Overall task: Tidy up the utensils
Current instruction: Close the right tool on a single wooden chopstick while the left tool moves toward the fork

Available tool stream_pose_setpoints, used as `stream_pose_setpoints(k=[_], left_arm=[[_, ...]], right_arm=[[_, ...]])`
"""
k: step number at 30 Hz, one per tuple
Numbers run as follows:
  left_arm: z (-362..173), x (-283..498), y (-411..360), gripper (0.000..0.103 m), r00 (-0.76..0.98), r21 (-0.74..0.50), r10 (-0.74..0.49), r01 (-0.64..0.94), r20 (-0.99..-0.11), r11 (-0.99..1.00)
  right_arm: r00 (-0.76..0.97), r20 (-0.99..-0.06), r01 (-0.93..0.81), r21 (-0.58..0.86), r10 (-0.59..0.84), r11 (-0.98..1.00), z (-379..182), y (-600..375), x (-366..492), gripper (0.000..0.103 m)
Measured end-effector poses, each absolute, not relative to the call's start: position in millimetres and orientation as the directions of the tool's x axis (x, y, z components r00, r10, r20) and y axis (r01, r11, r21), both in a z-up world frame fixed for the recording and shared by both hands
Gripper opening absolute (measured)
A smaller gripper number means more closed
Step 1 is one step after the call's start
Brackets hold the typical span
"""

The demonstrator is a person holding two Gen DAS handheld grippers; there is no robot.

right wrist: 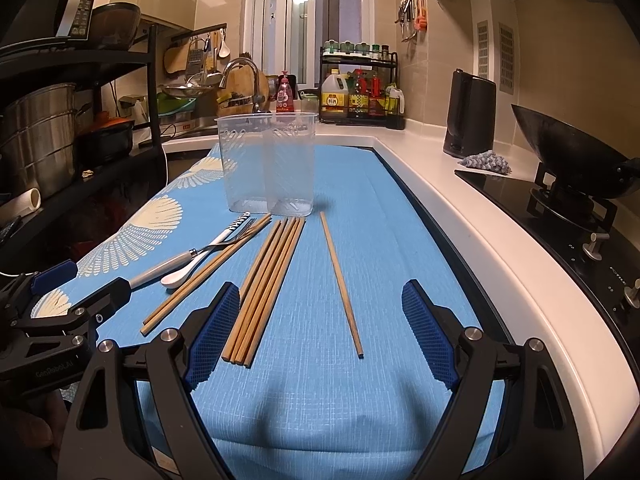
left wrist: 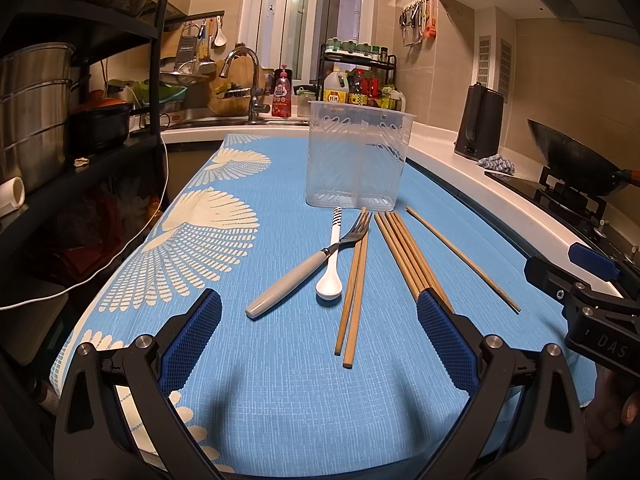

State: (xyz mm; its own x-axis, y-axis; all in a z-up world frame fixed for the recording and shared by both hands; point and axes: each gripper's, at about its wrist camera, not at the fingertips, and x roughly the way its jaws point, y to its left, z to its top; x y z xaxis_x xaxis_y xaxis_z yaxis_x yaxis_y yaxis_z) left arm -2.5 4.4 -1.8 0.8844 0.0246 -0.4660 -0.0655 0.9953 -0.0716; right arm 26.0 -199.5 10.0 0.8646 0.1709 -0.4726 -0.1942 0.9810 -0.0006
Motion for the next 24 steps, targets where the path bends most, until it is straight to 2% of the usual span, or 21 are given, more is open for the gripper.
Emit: stream_pose_setpoints(k=[5, 9, 12, 18, 22, 24], left_arm=[[-7, 2, 11, 0.093, 0.869, -0.070, 0.056, -0.103, -0.491, 0.992], [-17, 14, 27, 0.086, 0.838, -0.077, 0.105, -0.173, -0.535, 0.982], [-22, 23, 41, 0.086, 0.820, -0.077, 0.144, -0.223, -0.554, 0.972], [-31, 39, 56, 0.085, 0.797, -0.090, 0.146, -0.243, -0.586, 0.966], [-35, 51, 56, 0.083, 0.787, -0.098, 0.113, -0.215, -0.607, 0.972], [-38, 56, 55, 0.079, 0.774, -0.093, 0.106, -0.209, -0.624, 0.974]], right_arm=[[0.856, -0.490, -0.187, 0.006, 0.166, 0.982, 4, -202, 30, 0.082], [0.832, -0.536, -0.146, 0.041, 0.145, 0.988, -3, -213, 46, 0.082], [0.808, -0.577, -0.106, 0.062, 0.122, 0.992, -13, -224, 60, 0.082], [0.731, -0.672, -0.074, 0.095, 0.119, 0.993, -41, -236, 83, 0.071], [0.714, -0.691, -0.084, 0.073, 0.112, 0.994, -49, -232, 85, 0.066], [0.717, -0.689, -0.097, 0.048, 0.103, 0.994, -50, -229, 85, 0.060]])
